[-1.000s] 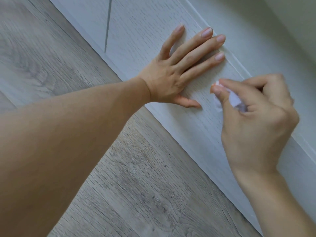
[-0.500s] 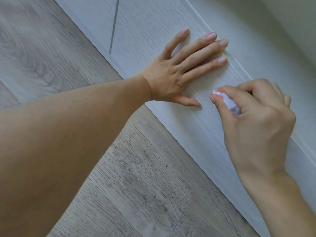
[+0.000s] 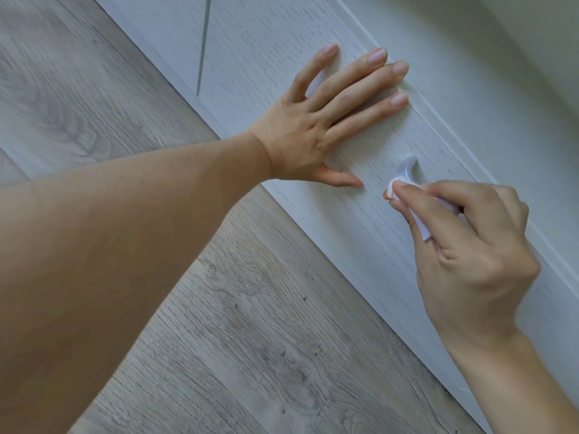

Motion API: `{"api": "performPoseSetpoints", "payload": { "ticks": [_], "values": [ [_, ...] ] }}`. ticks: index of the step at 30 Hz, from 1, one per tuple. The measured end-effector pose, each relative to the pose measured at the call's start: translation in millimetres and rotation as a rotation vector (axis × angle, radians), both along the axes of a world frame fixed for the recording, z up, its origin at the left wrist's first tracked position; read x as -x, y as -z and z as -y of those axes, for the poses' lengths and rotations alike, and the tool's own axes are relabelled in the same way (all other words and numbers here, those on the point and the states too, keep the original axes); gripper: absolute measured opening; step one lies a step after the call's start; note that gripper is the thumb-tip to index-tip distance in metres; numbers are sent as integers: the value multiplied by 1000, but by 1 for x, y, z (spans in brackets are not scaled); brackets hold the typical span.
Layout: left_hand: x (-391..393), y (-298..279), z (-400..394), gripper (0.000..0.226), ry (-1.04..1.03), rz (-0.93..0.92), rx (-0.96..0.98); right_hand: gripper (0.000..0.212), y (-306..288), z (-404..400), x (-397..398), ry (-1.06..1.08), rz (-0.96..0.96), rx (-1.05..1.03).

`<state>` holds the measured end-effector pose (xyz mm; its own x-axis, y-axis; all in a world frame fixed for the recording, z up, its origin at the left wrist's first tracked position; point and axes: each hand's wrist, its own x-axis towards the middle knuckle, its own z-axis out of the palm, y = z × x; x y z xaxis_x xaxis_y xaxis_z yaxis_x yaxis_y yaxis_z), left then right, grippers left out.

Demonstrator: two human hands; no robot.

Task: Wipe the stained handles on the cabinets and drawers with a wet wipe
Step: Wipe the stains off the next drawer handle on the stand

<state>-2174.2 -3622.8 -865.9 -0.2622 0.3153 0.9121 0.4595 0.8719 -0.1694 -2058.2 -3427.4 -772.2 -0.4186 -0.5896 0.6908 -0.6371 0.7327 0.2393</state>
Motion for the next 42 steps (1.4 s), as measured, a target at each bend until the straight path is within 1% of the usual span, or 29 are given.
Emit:
{"api": "performPoseSetpoints", "payload": {
  "ticks": [6, 10, 16, 22, 32, 37, 42],
  "values": [
    [-1, 1, 0, 95, -7, 16, 2, 8, 3, -14, 0, -51, -57, 9],
    [-4, -1, 2, 96, -27, 32, 9, 11, 5, -21, 0, -68, -83, 27],
    [-13, -6, 10, 97, -68, 66, 66, 11, 9, -33, -3, -66, -86, 98],
    [-25, -15, 14, 92, -118, 119, 97, 8, 12, -42, -7, -58, -86, 163],
    [-37, -23, 20, 83, -104, 260, 117, 10, 15, -55, -13, -54, -140, 162],
    [-41, -25, 19, 78, -94, 325, 108, 14, 19, -54, -16, -43, -130, 235],
    [-44, -28, 19, 75, -76, 362, 110, 19, 26, -56, -25, 5, -57, 357]
  ]
}}
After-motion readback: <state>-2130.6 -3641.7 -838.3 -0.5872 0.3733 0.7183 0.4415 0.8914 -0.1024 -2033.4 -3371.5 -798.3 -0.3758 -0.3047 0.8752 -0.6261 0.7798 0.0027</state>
